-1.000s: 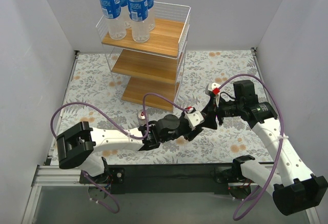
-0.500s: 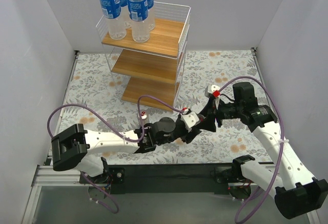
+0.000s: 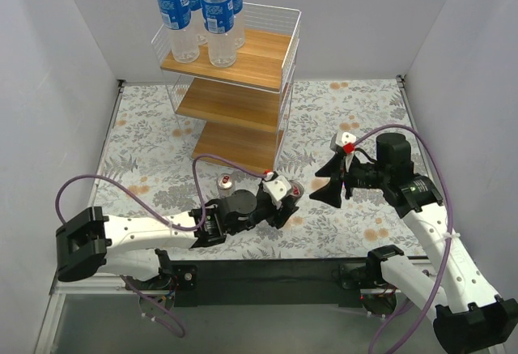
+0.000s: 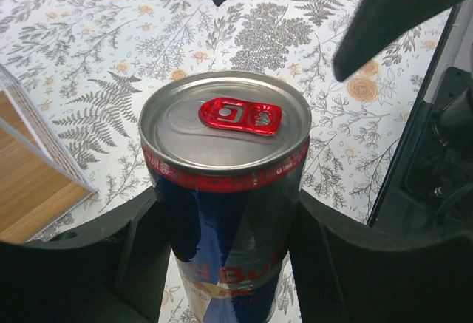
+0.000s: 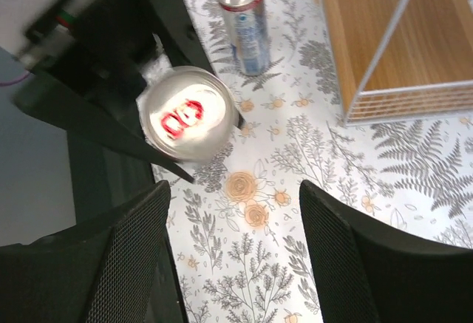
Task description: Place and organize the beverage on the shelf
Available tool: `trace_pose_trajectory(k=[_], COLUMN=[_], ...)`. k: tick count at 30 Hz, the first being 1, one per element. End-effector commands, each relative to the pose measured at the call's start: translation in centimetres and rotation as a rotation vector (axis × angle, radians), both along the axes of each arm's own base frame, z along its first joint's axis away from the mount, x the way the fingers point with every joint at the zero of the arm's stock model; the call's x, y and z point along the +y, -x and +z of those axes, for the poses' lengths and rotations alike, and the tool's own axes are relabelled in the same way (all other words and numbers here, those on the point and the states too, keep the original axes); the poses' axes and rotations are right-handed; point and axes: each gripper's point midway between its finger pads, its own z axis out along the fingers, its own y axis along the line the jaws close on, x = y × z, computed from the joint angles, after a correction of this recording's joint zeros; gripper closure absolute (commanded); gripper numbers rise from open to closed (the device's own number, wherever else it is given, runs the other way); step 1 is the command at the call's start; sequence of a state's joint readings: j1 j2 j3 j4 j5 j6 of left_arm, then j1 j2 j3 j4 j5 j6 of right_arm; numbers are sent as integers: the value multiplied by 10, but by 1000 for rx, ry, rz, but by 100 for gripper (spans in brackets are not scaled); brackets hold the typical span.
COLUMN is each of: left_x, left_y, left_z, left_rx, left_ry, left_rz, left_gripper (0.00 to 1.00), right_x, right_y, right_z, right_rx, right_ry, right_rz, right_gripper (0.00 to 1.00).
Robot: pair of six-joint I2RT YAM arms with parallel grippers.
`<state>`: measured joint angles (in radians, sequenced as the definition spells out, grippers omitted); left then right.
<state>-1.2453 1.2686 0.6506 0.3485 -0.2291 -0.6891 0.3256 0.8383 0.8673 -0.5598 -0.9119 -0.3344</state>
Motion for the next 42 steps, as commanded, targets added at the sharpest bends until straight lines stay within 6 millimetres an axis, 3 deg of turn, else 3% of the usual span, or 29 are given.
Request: trace_pose_trajectory(k=[1, 7, 12, 14, 15, 18, 19, 21, 22, 29, 33, 42], left_x=[14, 39, 54, 58, 60, 67, 72, 76, 82, 88, 88, 85], left_y=[-3, -1, -7, -10, -13, -23, -27, -35, -42, -70, -86, -143], left_z=[63, 106, 156, 168, 189, 215, 239, 255, 278, 343, 368, 396], left_rx=[-55, -94, -158, -174, -189, -231, -253, -268, -284, -334, -359, -395], left_ry=[171, 241, 273, 270, 301, 307, 346, 347, 377, 400, 414, 401], left_rz=[44, 77, 122, 138, 153, 188, 206, 238, 272, 355, 385, 498], left_gripper=[100, 100, 100, 100, 100, 100, 100, 100, 100, 100, 100, 100], right_x=[-9, -35, -54, -57, -60, -63, -65, -67, -68, -72, -73, -74], right_y=[-23, -56, -76, -80, -82, -85, -86, -87, -88, -90, -89, -89], right_z=[2, -20, -30, -34, -36, -41, -42, -47, -47, -53, -54, -54], right_rx=[-35, -4, 11, 18, 23, 23, 20, 27, 25, 29, 29, 27], right_ry=[-11, 8, 24, 31, 35, 51, 55, 66, 67, 80, 81, 79], right_rz=[-127, -330, -445, -464, -476, -485, -491, -501, -505, -516, -517, -521], right_gripper=[23, 17, 13, 13, 13, 12, 12, 12, 12, 12, 12, 12])
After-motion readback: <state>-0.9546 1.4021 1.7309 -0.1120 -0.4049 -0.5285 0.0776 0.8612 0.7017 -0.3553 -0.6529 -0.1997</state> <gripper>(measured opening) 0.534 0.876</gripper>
